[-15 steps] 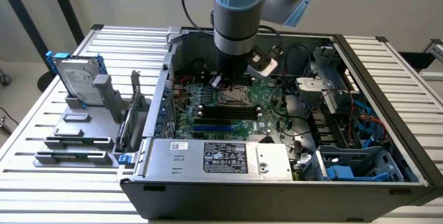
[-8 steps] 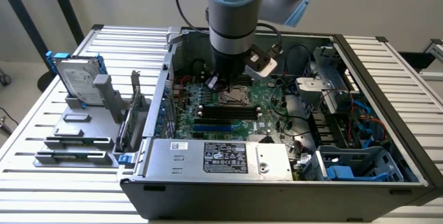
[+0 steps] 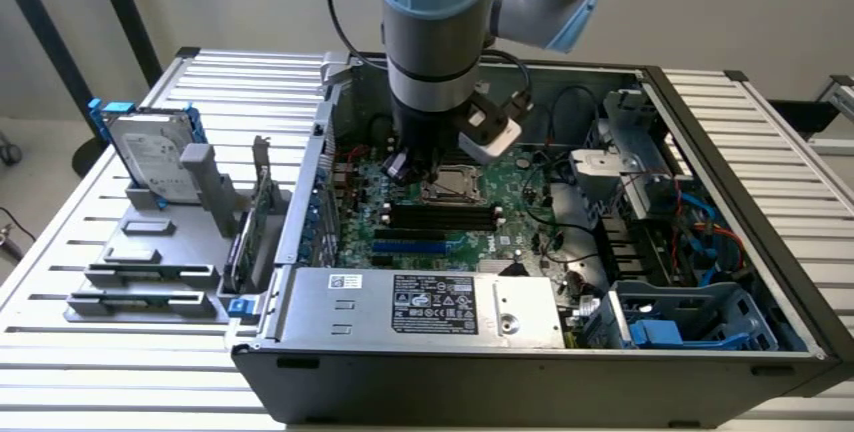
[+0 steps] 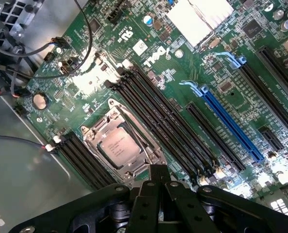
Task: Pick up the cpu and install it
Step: 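Install the first cpu locking lever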
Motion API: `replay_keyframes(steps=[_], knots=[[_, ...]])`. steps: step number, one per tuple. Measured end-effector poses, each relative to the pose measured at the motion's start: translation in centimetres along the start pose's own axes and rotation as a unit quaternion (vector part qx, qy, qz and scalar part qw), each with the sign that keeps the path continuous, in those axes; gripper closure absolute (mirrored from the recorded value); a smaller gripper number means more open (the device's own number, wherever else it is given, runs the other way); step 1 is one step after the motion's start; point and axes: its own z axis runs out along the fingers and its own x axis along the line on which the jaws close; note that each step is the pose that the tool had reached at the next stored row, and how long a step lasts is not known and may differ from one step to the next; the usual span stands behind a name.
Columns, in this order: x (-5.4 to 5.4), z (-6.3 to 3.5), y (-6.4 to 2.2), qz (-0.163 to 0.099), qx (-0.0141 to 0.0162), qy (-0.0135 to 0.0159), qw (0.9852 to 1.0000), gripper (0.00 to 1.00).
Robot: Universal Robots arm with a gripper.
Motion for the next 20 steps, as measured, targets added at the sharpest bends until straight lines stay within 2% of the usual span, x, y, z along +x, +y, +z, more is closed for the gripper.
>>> replay_keyframes(steps=[3, 5, 11, 14, 16, 20], knots=[[-0.1, 0.25, 0.06, 0.006, -0.0008, 0.0009, 1.0000, 0.89], [-0.1, 0.40, 0.08, 0.011, 0.0001, -0.0002, 0.9999, 0.89], [-0.2, 0.76, 0.17, 0.022, 0.0072, -0.0073, 0.9997, 0.89], [-0.2, 0.97, 0.15, 0.024, 0.0100, -0.0094, 0.9996, 0.89], [-0.1, 1.13, 0.12, 0.025, 0.0116, -0.0095, 0.9996, 0.89], [0.0, 1.50, 0.03, 0.025, 0.0136, -0.0078, 0.9996, 0.89]])
